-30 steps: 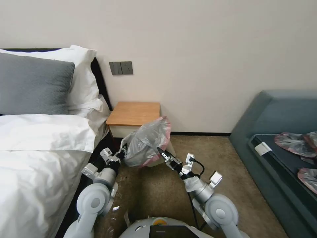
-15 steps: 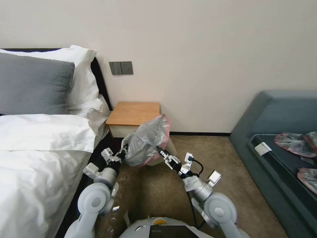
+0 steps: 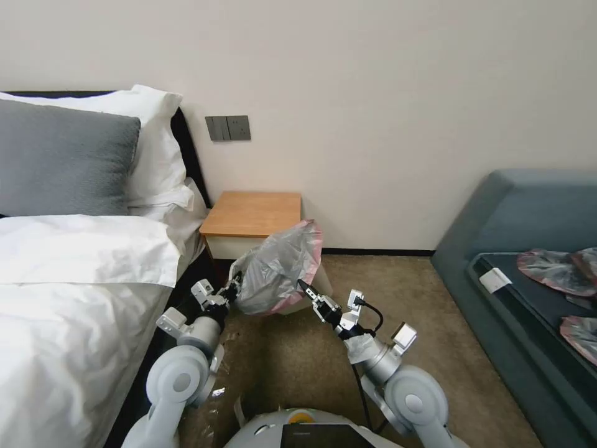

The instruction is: Pick up the garbage bag from the table and place it over the trash can.

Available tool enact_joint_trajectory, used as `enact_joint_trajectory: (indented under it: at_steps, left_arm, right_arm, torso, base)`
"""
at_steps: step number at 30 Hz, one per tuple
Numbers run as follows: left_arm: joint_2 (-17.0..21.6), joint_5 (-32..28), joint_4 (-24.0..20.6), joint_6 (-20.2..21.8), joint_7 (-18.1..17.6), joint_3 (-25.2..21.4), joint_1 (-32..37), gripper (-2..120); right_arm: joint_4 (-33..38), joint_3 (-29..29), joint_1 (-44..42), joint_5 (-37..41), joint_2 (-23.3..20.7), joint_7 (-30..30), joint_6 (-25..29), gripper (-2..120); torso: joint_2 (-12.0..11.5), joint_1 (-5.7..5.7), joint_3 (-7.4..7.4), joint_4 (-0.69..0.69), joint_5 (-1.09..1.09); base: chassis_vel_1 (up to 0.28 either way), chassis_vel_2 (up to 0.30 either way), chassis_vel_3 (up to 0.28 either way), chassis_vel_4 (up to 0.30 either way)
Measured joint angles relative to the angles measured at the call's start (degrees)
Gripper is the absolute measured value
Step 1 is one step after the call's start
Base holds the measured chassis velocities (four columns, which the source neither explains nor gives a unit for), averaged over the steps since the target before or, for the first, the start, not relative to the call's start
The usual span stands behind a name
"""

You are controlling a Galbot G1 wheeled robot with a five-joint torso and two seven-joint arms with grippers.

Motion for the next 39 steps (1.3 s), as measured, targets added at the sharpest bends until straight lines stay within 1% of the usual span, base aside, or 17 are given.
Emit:
enact_joint_trajectory:
  at_steps: [14, 25, 30, 31, 33, 34, 35, 38, 39]
  left_arm:
    - [-0.3, 0.5, -0.9, -0.3, 0.0, -0.3, 0.4, 8]
    - [-0.3, 0.5, -1.4, -1.0, 0.0, -0.4, 0.6, 8]
    - [-0.3, 0.5, -1.4, -1.0, 0.1, -0.6, 0.6, 8]
    - [-0.3, 0.5, -1.4, -1.1, 0.1, -0.6, 0.6, 8]
    - [-0.4, 1.4, -1.3, -1.5, 0.2, -0.6, 0.6, 8]
    - [-0.4, 1.4, -1.3, -1.5, 0.2, -0.6, 0.6, 8]
    - [-0.5, 1.8, -1.2, -1.6, 0.3, -0.5, 0.6, 8]
    - [-0.6, 5.0, -0.9, -2.2, 0.4, -0.1, 0.7, 8]
    - [-0.6, 5.0, -0.9, -2.2, 0.4, -0.1, 0.7, 8]
  right_arm:
    - [0.5, 0.0, -3.5, -2.3, 0.6, -1.4, 0.2, 0]
    - [-2.8, 2.5, -5.1, -3.0, 1.7, -0.7, 1.8, 0]
    - [-2.7, 2.6, -5.4, -3.5, 1.9, -0.7, 1.9, 0]
    - [-2.1, 2.5, -5.5, -4.1, 1.8, -0.9, 2.0, 2]
    - [-0.4, 2.4, -6.1, -5.8, 1.7, -1.2, 2.2, 12]
    - [-0.4, 2.4, -6.1, -5.8, 1.7, -1.2, 2.2, 12]
    - [0.4, 2.5, -6.7, -6.6, 1.6, -1.4, 2.2, 16]
    - [2.8, 2.9, -9.9, -9.3, 1.2, -1.6, 3.3, 31]
    - [2.8, 2.9, -9.9, -9.3, 1.2, -1.6, 3.3, 31]
  torso:
    - [0.0, 0.0, 0.0, 0.0, 0.0]
    - [0.0, 0.0, 0.0, 0.0, 0.01]
    - [0.0, 0.0, 0.0, 0.0, 0.01]
    - [0.0, 0.0, 0.0, 0.0, 0.01]
    - [0.0, 0.0, 0.0, 0.01, 0.0]
    - [0.0, 0.0, 0.0, 0.01, 0.0]
    - [0.0, 0.0, 0.0, 0.01, 0.0]
    - [0.0, 0.0, 0.0, 0.0, 0.0]
    - [0.0, 0.0, 0.0, 0.0, 0.0]
  base:
    - [0.0, 0.0, 0.0, 0.0]
    - [0.0, 0.0, 0.0, 0.0]
    - [0.0, 0.0, 0.0, 0.0]
    - [0.0, 0.0, 0.0, 0.0]
    - [0.0, 0.0, 0.0, 0.0]
    - [0.0, 0.0, 0.0, 0.0]
    - [0.0, 0.0, 0.0, 0.0]
    - [0.0, 0.0, 0.0, 0.0]
    - [0.0, 0.0, 0.0, 0.0]
